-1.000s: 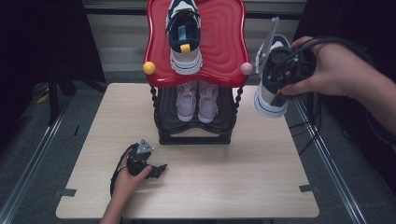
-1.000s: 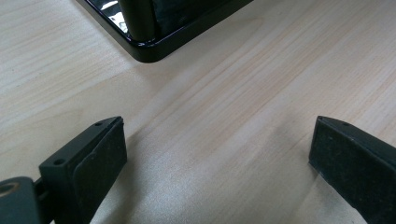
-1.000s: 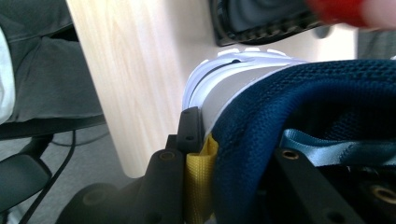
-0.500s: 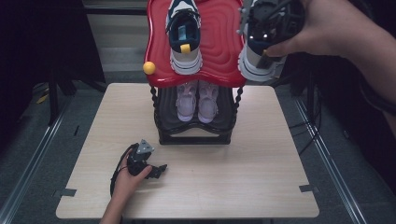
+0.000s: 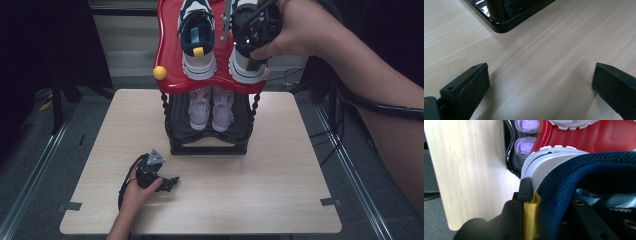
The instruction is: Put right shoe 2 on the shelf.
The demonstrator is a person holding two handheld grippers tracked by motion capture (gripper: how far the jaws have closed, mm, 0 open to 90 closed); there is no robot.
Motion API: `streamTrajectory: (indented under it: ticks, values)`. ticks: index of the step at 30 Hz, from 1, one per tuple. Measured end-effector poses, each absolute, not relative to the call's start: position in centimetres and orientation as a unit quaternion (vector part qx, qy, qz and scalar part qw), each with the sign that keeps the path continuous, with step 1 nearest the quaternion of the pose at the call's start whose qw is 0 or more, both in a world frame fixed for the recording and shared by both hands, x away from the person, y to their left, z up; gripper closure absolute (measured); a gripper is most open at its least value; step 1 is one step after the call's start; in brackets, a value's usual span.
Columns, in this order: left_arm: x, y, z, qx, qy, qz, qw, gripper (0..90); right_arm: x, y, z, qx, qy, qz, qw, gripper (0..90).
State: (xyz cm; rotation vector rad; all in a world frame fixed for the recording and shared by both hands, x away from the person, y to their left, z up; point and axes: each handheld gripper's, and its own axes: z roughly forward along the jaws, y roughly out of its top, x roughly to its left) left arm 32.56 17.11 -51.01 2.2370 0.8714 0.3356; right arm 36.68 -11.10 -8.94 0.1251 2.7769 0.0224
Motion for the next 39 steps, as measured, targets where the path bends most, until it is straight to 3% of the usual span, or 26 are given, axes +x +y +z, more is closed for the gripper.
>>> streamTrajectory:
  ticks: [39]
  values:
    - [32.6, 17.0, -51.1, 0.864, 0.336, 0.128, 0.353, 0.0, 41.9, -9.7, -11.5, 0.022, 0.982, 0.011, 0.185, 70.1]
